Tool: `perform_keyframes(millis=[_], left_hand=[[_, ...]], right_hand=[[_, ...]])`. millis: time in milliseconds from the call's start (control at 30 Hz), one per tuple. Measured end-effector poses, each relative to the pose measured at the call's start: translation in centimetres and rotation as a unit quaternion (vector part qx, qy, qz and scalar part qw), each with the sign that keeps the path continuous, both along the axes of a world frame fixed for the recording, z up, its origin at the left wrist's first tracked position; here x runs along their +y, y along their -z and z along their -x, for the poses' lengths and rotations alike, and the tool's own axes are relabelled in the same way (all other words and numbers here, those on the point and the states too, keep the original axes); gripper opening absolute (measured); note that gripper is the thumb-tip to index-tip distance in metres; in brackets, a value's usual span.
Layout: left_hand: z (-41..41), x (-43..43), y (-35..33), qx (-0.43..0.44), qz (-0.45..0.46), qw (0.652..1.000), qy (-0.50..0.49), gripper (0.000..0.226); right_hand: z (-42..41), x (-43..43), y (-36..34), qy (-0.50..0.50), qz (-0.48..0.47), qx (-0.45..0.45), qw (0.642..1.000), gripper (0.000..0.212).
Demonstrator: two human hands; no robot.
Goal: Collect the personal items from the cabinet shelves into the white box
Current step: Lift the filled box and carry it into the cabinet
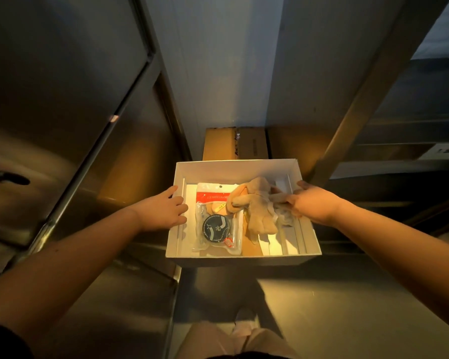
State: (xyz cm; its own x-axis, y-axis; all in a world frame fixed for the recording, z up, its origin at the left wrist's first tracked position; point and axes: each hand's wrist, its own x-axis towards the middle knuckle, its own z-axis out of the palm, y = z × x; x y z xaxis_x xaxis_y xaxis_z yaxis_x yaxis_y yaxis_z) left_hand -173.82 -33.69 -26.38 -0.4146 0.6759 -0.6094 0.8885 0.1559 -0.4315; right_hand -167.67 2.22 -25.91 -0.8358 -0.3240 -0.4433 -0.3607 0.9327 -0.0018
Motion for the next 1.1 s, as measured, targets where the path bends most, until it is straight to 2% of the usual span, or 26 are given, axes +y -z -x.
perform_keyframes(millis=[133,200,333,467,633,767,867,1100], left_hand=[[2.1,0.7,0.9,-0.014,0.011,1.000,0.002,0.049],[3.0,1.1,1.6,-0.018,0.014,1.000,0.001,0.050],[5.5,1.6,3.2,-0.032,0.017,0.999,0.000,0.050],[8.7,1.2,5.3,-0.045,0.021,0.999,0.009,0.049],[12.9,0.0,8.2,-0.054,0.023,0.998,0.007,0.050],[15.8,-0.6,10.3,-0.063,0.016,0.998,0.017,0.052],[17.5,-0.6,11.7,-0.066,0.008,0.997,0.027,0.052],[21.8,0.2,15.6,-0.072,0.003,0.997,0.033,0.052]], right_hand=[[1.7,0.2,1.0,0.039,0.081,-0.042,0.995,0.037],[2.7,0.3,1.9,0.039,0.090,-0.040,0.994,0.037],[4.9,0.2,3.3,0.017,0.007,-0.029,0.999,0.043],[7.2,-0.6,4.6,-0.107,-0.137,0.044,0.984,0.043],[10.7,-2.7,7.3,-0.017,-0.110,-0.024,0.994,0.055],[13.6,-3.2,9.2,-0.038,-0.151,-0.052,0.986,0.054],[15.3,-3.0,10.0,-0.104,-0.210,-0.043,0.971,0.051],[19.3,-2.1,14.1,-0.144,-0.230,-0.038,0.962,0.037]])
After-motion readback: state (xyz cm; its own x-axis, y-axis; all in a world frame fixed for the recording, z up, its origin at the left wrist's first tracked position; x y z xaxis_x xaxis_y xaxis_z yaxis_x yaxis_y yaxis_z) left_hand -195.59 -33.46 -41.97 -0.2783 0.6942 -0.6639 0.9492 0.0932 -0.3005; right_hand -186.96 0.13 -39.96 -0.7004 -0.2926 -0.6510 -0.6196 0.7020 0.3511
